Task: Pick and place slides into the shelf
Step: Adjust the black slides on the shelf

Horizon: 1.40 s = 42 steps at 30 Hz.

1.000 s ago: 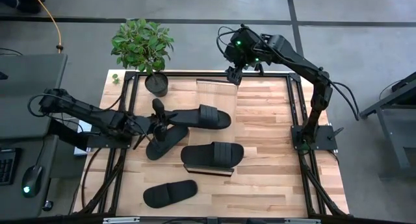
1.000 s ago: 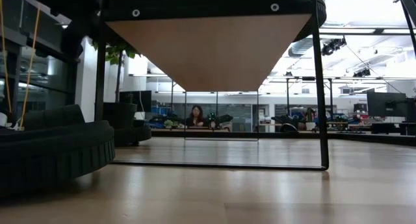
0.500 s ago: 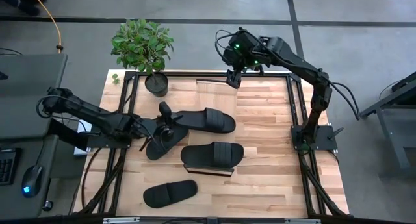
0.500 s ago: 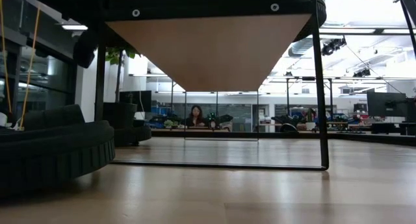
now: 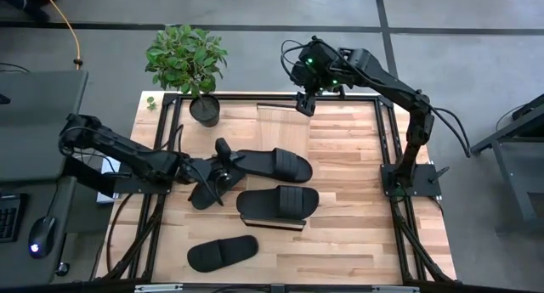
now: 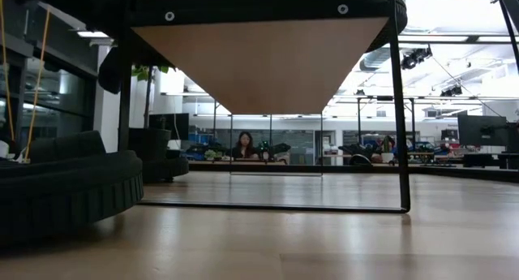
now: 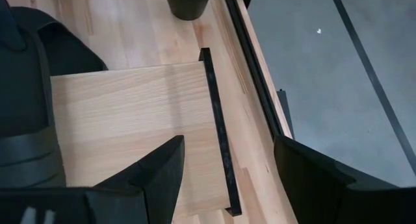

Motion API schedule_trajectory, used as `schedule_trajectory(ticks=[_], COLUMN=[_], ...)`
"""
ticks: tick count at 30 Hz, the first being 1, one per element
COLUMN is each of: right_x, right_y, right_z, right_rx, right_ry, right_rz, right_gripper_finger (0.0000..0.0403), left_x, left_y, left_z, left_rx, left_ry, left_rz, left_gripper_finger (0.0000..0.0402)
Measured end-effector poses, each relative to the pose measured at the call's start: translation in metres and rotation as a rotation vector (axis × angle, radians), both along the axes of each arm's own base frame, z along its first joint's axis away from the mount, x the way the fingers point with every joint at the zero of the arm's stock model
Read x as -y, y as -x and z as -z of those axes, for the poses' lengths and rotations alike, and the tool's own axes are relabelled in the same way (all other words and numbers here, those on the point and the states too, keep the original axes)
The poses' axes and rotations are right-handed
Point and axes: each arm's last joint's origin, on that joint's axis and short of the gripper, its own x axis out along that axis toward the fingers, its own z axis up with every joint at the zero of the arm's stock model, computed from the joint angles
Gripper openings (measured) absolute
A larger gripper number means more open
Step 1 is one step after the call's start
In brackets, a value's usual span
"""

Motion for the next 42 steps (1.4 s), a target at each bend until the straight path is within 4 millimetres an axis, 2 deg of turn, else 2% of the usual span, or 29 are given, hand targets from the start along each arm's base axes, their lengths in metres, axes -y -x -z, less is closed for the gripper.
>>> schedule_trajectory(ticks=[18,32,42], right_x=[0.0,0.0,0.0], right_y=[0.0,0.0,0.0], right_z=[0.0,0.0,0.0], right_rx=[-0.001,0.0,-0.001], right_ry=[0.0,0.001,0.005], right_rz=[-0.001,-0.001,-0.007], right_gripper_finger=[0.0229,0.0229,0.0229], left_x=[0.003,0.003,0.004], left_y=[-0.005,-0.006,-0.019], left_z=[0.001,0.001,0.015], left_rx=[0.019,0.043,0.015], left_ry=[0.041,0.063,0.033], left_rz=[0.078,0.058,0.06], left_gripper_finger=[0.0072,0.0072,0.0072])
